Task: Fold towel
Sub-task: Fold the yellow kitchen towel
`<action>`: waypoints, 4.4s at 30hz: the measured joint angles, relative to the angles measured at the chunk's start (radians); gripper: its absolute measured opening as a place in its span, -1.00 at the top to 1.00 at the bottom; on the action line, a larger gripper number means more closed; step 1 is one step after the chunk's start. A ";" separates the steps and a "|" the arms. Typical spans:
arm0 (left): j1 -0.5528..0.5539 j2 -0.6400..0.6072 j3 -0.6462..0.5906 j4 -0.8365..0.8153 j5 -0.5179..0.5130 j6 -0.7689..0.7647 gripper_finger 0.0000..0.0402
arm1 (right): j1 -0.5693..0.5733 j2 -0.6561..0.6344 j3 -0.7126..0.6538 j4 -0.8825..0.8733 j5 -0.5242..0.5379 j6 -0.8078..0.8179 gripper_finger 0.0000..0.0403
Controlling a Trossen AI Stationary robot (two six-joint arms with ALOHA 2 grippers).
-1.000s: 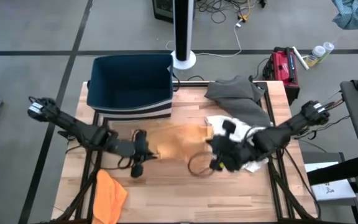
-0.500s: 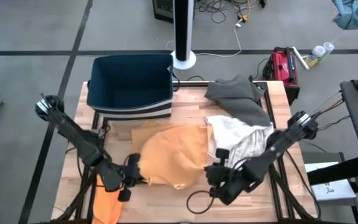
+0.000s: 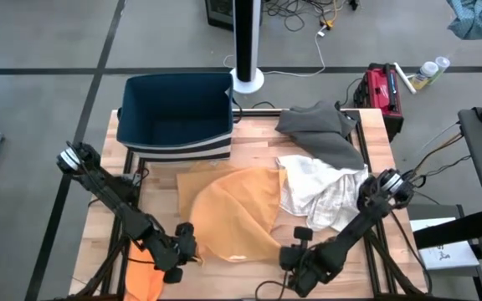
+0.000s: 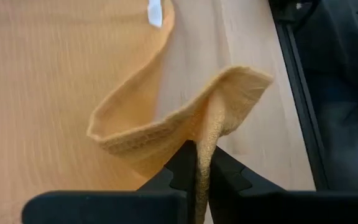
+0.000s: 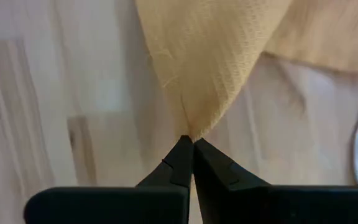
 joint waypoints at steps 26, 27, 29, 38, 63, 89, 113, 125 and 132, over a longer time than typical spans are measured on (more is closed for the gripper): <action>-0.054 -0.137 0.005 0.056 -0.268 0.109 0.37 | -0.076 -0.010 -0.003 0.351 -0.076 -0.206 0.12; -0.054 -0.108 -0.001 0.100 -0.268 0.116 0.38 | -0.074 -0.015 -0.003 0.354 -0.070 -0.222 0.12; -0.046 -0.046 -0.009 0.161 -0.268 0.123 0.42 | -0.067 -0.035 -0.003 0.381 -0.033 -0.266 0.12; 0.037 0.214 0.025 0.272 -0.018 0.108 0.52 | -0.083 -0.056 -0.004 0.349 0.179 -0.329 0.21; -0.026 0.022 0.040 -0.143 0.018 -0.121 0.61 | -0.288 -0.054 -0.336 0.499 0.074 -0.251 0.47; -0.039 0.052 0.026 -0.090 -0.065 -0.113 0.59 | -0.228 -0.100 -0.263 0.401 0.038 -0.283 0.69; -0.033 -0.055 0.031 -0.153 -0.169 -0.033 0.59 | -0.118 -0.357 -0.363 0.171 0.318 0.099 0.60; 0.051 -0.315 -0.117 -0.501 -0.412 -0.456 0.59 | -0.483 -0.387 -0.427 0.165 0.320 0.258 0.11; 0.178 -0.421 -0.326 -0.508 -0.300 -0.728 0.41 | -0.602 -0.380 -0.428 0.214 0.280 0.239 -0.08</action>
